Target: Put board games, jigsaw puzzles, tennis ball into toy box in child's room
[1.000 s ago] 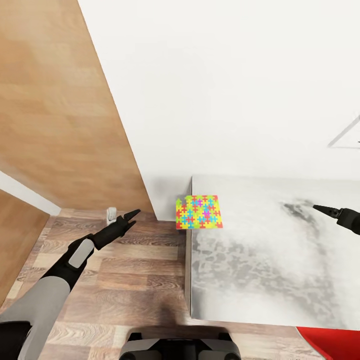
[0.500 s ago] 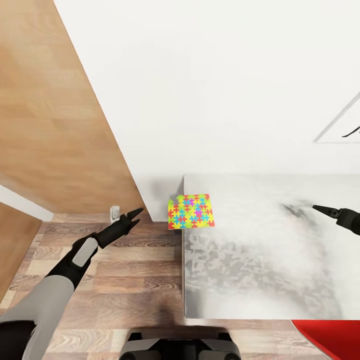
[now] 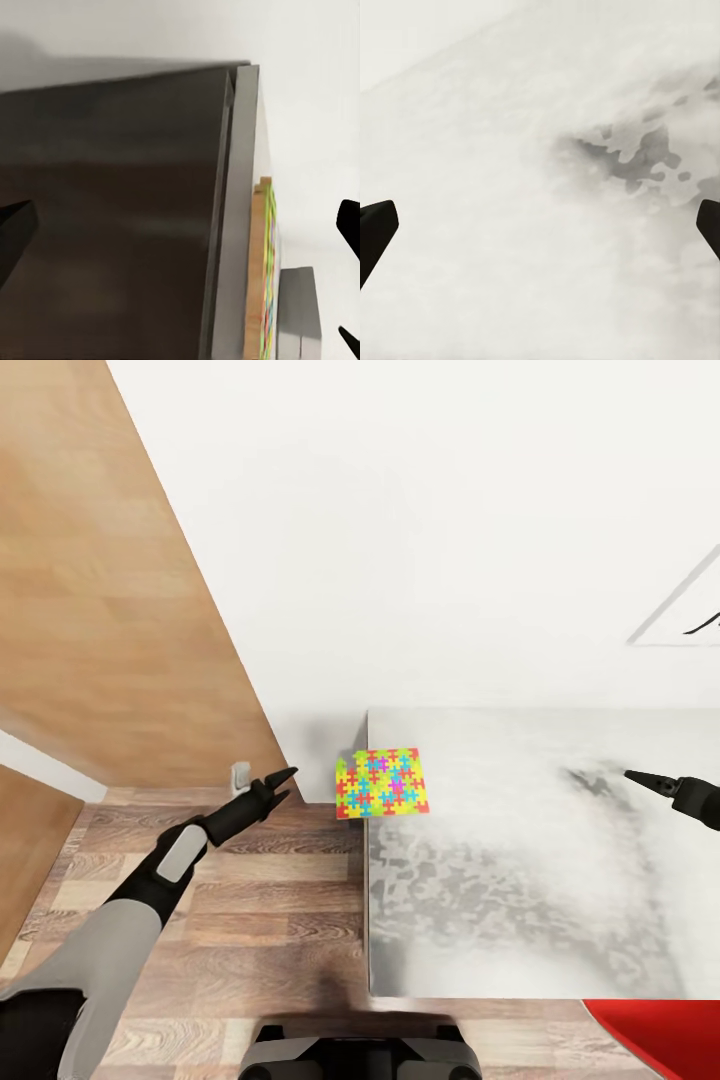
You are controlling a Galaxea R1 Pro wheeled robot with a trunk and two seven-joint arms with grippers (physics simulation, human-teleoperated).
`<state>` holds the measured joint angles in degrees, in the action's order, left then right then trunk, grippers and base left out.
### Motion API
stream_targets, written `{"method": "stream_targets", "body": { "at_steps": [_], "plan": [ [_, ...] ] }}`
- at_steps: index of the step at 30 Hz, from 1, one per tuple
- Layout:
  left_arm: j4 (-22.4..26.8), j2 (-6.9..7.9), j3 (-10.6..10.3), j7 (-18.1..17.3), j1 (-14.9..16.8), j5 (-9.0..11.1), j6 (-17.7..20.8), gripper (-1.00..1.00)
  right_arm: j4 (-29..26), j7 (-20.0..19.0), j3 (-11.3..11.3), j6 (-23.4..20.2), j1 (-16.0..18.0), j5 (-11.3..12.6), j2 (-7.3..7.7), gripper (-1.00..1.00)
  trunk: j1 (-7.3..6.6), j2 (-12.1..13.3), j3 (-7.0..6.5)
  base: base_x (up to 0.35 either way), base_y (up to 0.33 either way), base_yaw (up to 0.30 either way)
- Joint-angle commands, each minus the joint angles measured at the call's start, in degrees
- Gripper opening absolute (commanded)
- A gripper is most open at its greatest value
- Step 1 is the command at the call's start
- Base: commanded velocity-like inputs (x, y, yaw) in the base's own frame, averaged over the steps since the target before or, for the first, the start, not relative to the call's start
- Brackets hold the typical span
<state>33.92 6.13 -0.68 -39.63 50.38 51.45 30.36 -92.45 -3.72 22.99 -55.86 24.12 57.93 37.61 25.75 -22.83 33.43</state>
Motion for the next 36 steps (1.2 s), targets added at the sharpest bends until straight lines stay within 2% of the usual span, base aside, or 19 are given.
{"method": "stream_targets", "body": {
  "at_steps": [1, 10, 22, 36],
  "plan": [
    [-0.01, -0.08, -0.06, 0.29, 0.13, 0.46, 0.43, 1.0, -0.02, -0.4, 0.06, -0.3, 0.05, -0.36, 0.01, 1.0, 0.03, -0.09, 0.07, 0.0, 0.0, -0.002],
    [-0.07, -0.93, -0.03, 2.63, 1.35, 0.41, 0.49, 1.0, -0.03, -0.39, -0.03, -0.3, 0.05, -0.36, 0.01, 1.0, 0.03, -0.09, 0.07, 0.0, 0.0, -0.053],
    [-0.29, -0.95, -0.03, 3.01, 1.46, 0.4, 0.49, 1.0, -0.03, -0.39, 0.03, -0.3, 0.05, -0.34, 0.01, 1.0, 0.03, -0.09, 0.07, 0.0, 0.0, -0.219],
    [-0.62, -1.01, -0.1, 3.08, 1.47, 0.4, 0.49, 1.0, -0.03, -0.4, 0.11, -0.3, 0.05, -0.36, 0.01, 1.0, 0.03, -0.09, 0.07, 0.0, 0.0, -0.044]
  ]
}}
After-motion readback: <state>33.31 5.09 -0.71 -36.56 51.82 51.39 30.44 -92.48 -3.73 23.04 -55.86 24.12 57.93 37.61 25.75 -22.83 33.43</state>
